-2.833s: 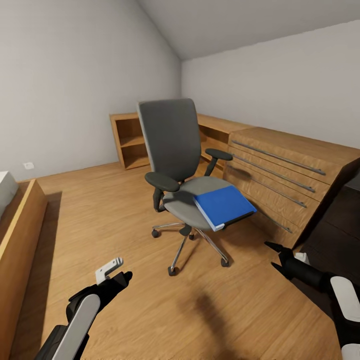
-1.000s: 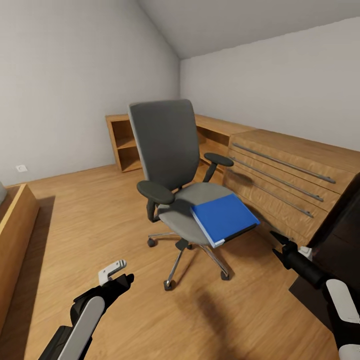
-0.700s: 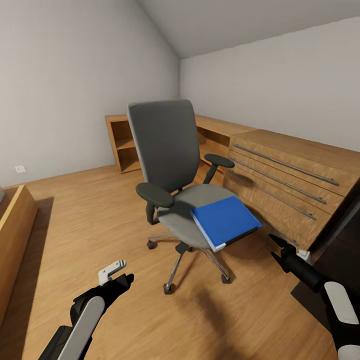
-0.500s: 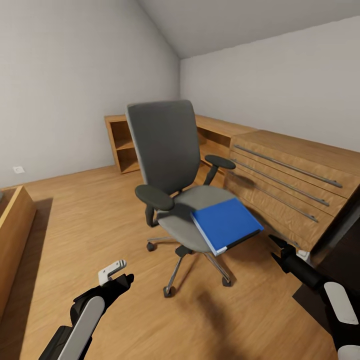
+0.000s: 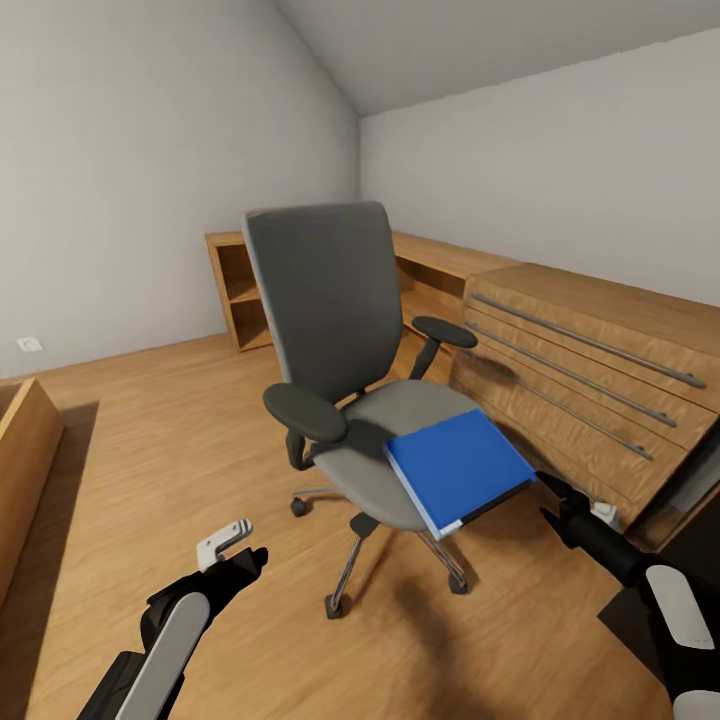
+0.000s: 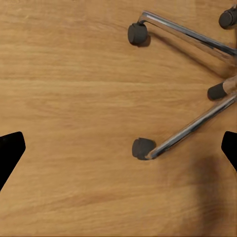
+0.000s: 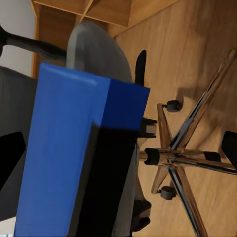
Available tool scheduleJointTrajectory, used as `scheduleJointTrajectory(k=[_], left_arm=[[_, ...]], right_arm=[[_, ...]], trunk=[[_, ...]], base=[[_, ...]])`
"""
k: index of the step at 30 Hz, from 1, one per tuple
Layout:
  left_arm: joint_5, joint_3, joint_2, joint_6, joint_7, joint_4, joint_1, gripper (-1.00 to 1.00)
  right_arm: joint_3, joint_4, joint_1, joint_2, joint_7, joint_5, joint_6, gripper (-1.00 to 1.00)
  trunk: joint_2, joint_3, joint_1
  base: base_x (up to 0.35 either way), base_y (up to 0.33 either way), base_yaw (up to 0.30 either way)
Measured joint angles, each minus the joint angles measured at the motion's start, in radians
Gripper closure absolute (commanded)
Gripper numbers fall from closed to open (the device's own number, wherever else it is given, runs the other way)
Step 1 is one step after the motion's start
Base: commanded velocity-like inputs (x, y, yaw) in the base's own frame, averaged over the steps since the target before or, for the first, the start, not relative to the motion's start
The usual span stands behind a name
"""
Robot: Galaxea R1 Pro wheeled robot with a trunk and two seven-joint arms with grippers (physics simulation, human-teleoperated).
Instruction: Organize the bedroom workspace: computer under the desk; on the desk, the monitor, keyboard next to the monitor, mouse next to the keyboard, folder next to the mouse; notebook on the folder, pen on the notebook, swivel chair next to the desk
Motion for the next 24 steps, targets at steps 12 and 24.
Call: scheduleJointTrajectory(k=[12,24], left_arm=[[0.000,0.000,0.000,0.000,0.000,0.003,0.000,-1.00],[0.001,0.001,0.000,0.000,0.000,0.004,-0.001,-1.00]], right_arm=[[0.001,0.004,0.000,0.014,0.000,0.000,0.000,-1.00],[0.002,0.005,0.000,0.022,-0.001,0.000,-0.001,-1.00]], trunk=[[0.000,0.000,0.000],[0.000,0.000,0.000]], base=[[0.154,0.000,0.000],[0.008,0.000,0.000]])
